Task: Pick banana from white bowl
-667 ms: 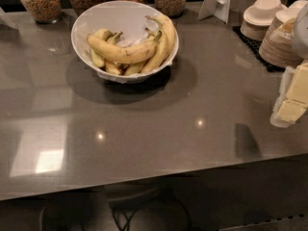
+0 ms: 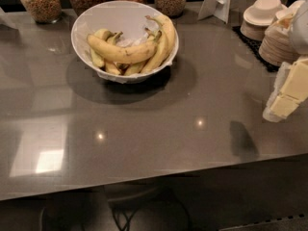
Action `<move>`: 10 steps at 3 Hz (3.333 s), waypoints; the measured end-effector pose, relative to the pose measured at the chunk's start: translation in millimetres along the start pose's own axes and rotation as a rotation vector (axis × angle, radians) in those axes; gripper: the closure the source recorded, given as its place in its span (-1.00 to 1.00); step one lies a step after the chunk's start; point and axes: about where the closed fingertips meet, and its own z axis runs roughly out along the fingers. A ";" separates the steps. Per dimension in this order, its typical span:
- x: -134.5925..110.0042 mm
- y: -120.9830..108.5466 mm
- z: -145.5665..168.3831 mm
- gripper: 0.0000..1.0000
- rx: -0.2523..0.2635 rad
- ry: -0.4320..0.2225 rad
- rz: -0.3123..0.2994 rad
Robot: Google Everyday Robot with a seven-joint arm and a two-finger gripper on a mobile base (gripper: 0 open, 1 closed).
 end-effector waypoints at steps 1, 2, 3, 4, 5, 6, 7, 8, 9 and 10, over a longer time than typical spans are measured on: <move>-27.7 -11.4 5.5 -1.00 0.027 -0.155 -0.018; -65.2 -24.3 14.1 -1.00 0.041 -0.278 -0.056; -106.1 -36.7 28.7 -1.00 0.045 -0.349 -0.136; -145.9 -50.3 52.0 -1.00 0.054 -0.394 -0.227; -183.5 -66.9 82.3 -1.00 0.073 -0.424 -0.305; -256.1 -104.2 123.8 -1.00 0.099 -0.469 -0.380; -257.8 -103.6 130.3 -1.00 0.092 -0.477 -0.381; -260.5 -104.1 142.7 -0.65 0.083 -0.478 -0.393; -261.6 -103.5 152.1 -0.15 0.069 -0.474 -0.402; -262.2 -101.3 159.9 0.02 0.050 -0.470 -0.406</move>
Offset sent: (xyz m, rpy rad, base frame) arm 0.0650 0.0942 0.0201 0.3536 -0.1863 0.1864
